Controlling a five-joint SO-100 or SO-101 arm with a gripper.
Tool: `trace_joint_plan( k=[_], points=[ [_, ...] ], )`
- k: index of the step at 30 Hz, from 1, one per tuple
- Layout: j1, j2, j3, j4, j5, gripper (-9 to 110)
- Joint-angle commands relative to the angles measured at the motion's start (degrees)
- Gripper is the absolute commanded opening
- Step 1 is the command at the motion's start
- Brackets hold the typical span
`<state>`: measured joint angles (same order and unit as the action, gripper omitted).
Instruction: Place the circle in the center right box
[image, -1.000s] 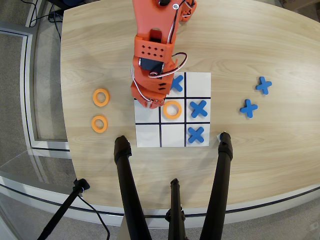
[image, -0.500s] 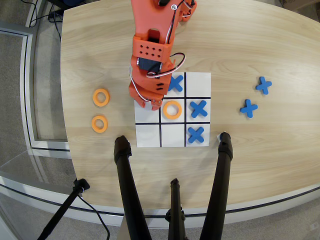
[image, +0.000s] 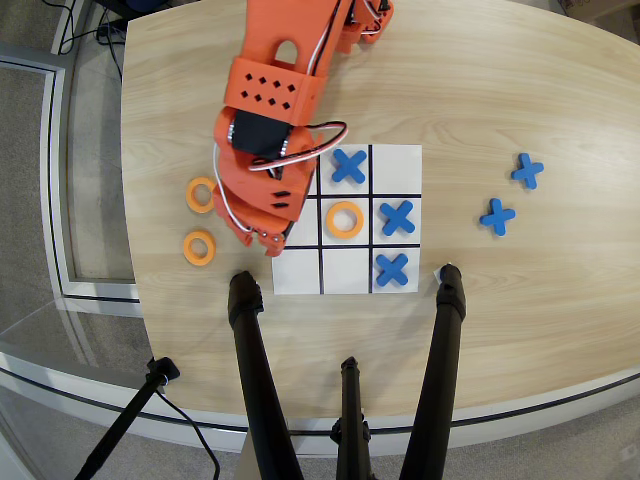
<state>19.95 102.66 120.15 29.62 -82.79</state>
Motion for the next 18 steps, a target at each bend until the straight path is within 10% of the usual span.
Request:
trace_joint_plan(
  k=[1, 18],
  points=[
    [1.85, 2.37, -4.39, 1.76, 1.23, 9],
    [10.55, -11.69, -36.47, 29.44, 5.27, 9]
  ],
)
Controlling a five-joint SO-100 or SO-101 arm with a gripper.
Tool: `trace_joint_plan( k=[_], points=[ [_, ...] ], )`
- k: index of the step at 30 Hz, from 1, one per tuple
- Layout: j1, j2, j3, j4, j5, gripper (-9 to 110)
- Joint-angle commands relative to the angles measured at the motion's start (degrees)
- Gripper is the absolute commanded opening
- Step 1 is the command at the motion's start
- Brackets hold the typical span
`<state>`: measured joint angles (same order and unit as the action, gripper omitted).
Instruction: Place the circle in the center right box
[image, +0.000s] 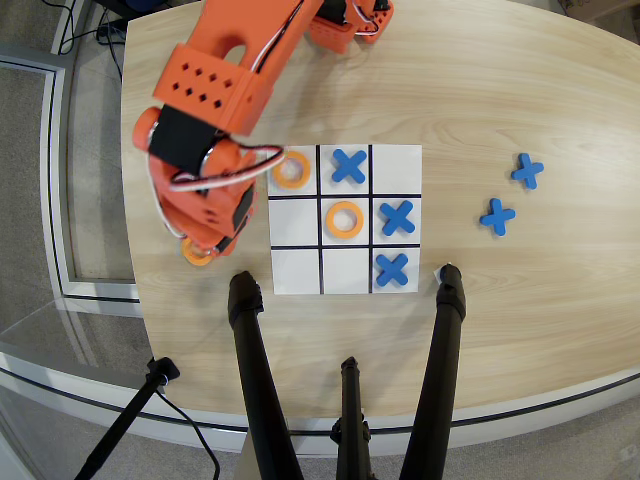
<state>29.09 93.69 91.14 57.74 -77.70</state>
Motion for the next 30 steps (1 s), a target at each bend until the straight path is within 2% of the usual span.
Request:
trace_joint_plan(
  k=[1, 21, 26, 30],
  points=[
    [1.85, -4.39, -9.76, 1.58, 0.18, 9],
    [8.26, -26.46, -33.84, 2.02, -1.05, 9],
    [9.05, -25.84, -30.67, 9.05, -7.65, 9],
    [8.53, -19.86, -20.74, 10.9, -10.11, 9]
  ],
)
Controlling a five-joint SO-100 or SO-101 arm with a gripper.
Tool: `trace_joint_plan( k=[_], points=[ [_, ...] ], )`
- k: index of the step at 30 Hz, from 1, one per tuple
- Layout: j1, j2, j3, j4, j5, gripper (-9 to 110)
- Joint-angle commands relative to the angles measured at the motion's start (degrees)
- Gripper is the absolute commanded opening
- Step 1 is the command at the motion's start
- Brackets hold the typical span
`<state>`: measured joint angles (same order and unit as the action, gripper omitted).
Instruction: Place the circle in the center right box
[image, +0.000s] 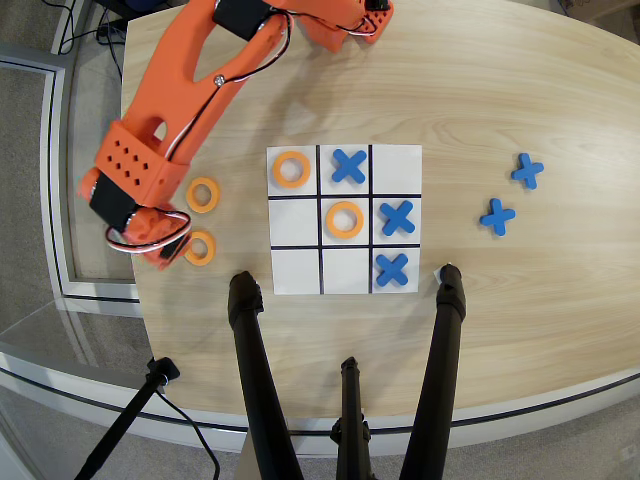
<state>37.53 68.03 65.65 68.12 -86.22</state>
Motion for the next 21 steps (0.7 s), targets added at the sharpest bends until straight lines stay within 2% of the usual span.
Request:
trace_joint_plan(
  k=[1, 12, 21],
  points=[
    [0.0, 7.91, 8.44, -0.62, -1.76, 9],
    [-2.02, 32.17, 45.79, -22.5, -2.55, 9],
    [-0.09, 33.75, 58.18, -40.43, -4.48, 9]
  ],
)
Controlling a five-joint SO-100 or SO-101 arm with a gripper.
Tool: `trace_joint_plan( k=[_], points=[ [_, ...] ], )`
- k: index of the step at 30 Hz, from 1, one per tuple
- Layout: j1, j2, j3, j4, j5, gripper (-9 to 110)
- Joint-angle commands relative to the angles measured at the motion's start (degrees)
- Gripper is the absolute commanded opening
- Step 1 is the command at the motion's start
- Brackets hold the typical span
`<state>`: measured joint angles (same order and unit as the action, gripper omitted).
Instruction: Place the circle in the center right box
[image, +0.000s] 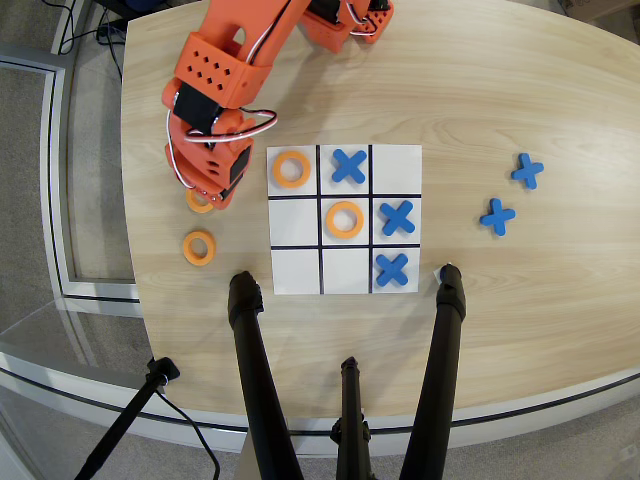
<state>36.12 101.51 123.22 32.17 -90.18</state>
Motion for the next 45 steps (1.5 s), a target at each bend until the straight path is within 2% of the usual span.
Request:
trace_joint_plan(
  k=[1, 6, 16, 28, 34, 37, 45],
  points=[
    [1.67, -0.79, 0.79, -5.98, -0.88, 9],
    [3.78, -5.45, 0.7, -10.37, -3.08, 9],
    [3.69, -8.44, 2.2, -9.49, -5.54, 9],
    [-0.18, -9.84, -7.38, -1.05, -1.05, 9],
    [2.2, -14.85, -12.83, 0.26, -2.9, 14],
    [3.43, -16.17, -13.36, 1.14, -5.1, 24],
    [3.43, -16.61, -13.01, 3.34, -5.45, 24]
  ],
)
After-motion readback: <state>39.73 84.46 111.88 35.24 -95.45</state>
